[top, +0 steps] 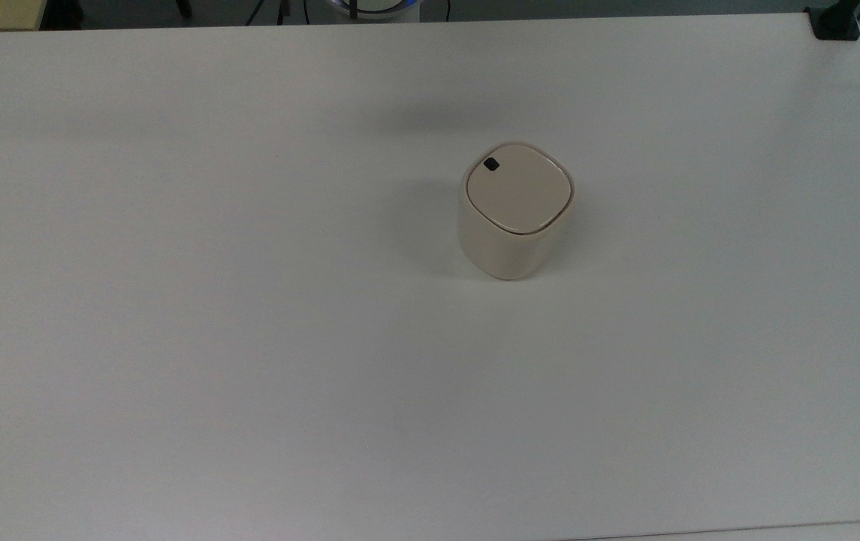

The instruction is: Close the trash bin

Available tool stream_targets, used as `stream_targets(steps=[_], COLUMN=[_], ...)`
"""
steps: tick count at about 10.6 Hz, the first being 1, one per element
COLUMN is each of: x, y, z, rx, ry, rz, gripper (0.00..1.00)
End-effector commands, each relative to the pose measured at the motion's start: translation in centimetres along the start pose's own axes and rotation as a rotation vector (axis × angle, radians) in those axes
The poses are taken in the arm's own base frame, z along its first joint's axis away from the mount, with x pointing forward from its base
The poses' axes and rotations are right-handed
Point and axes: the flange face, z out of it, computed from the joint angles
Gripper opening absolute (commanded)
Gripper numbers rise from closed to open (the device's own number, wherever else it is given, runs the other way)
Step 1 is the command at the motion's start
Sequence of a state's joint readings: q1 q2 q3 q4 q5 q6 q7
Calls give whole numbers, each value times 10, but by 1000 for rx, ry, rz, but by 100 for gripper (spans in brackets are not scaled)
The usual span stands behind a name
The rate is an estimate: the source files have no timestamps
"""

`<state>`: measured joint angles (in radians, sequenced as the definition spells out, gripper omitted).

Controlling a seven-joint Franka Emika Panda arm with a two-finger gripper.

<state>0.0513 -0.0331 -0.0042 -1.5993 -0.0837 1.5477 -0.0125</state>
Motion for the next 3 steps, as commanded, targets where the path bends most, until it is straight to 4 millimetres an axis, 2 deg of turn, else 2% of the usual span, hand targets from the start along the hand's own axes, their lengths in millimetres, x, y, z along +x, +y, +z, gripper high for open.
stream_targets(steps=[1, 3], x=[-5, -6], y=[11, 14], z=[0, -2], rx=[19, 19], ry=[1, 3], rz=[38, 46], gripper=[100, 100])
